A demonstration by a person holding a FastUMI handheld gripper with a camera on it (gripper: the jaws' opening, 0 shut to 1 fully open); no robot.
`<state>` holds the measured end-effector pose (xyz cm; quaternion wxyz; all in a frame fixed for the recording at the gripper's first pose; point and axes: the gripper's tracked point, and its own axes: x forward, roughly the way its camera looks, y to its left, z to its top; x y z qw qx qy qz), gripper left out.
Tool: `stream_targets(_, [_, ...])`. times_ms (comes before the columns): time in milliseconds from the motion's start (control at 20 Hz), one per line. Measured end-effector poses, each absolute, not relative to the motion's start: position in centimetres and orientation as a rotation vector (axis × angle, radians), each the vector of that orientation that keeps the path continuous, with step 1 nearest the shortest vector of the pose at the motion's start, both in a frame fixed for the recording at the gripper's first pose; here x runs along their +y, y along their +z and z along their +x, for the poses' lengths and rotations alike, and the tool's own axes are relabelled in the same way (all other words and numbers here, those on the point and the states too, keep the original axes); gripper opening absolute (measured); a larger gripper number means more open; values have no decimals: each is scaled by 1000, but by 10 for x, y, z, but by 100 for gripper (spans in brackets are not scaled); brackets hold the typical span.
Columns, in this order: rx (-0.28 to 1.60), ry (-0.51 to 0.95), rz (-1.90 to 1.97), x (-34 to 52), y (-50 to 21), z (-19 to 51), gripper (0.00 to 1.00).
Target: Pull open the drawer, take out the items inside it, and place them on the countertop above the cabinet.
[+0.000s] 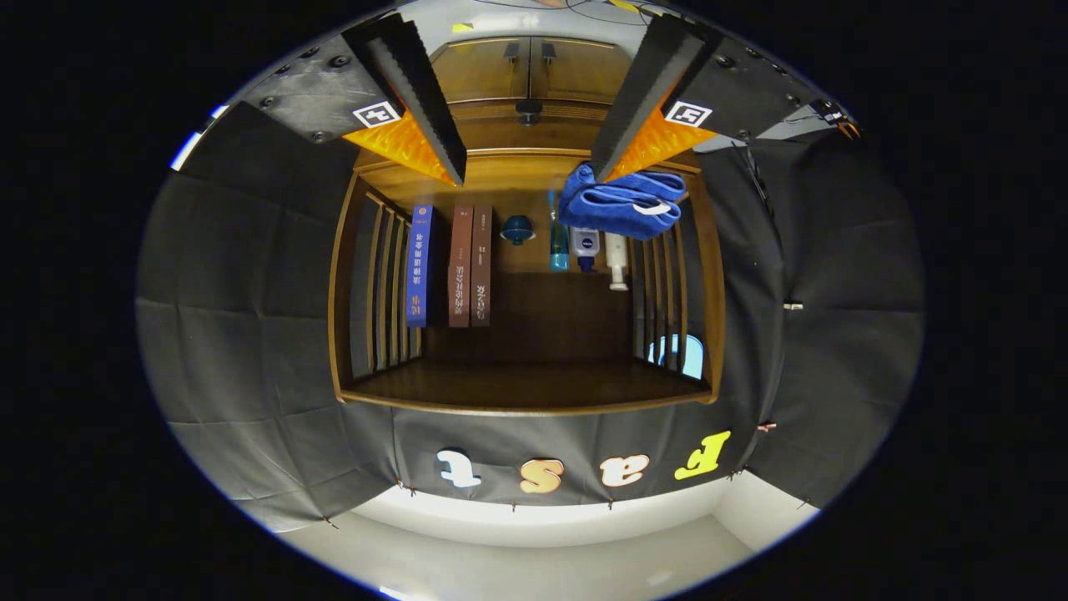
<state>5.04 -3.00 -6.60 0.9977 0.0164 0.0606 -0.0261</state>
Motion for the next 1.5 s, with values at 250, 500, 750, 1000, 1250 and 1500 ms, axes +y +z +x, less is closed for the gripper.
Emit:
stream_targets(250, [202, -60, 35, -33, -122, 77, 99])
stream_targets(500, [271, -50, 13, -24, -168, 106, 99])
stream_targets(750, [386, -48, 61, -25, -231, 137, 99])
stream_targets(1000, [469, -60, 67, -27, -278, 156, 99])
stream_targets(1250, [525, -55, 77, -23, -310, 172, 88])
stream_targets(1500, [535, -37, 69, -20, -307, 170, 44])
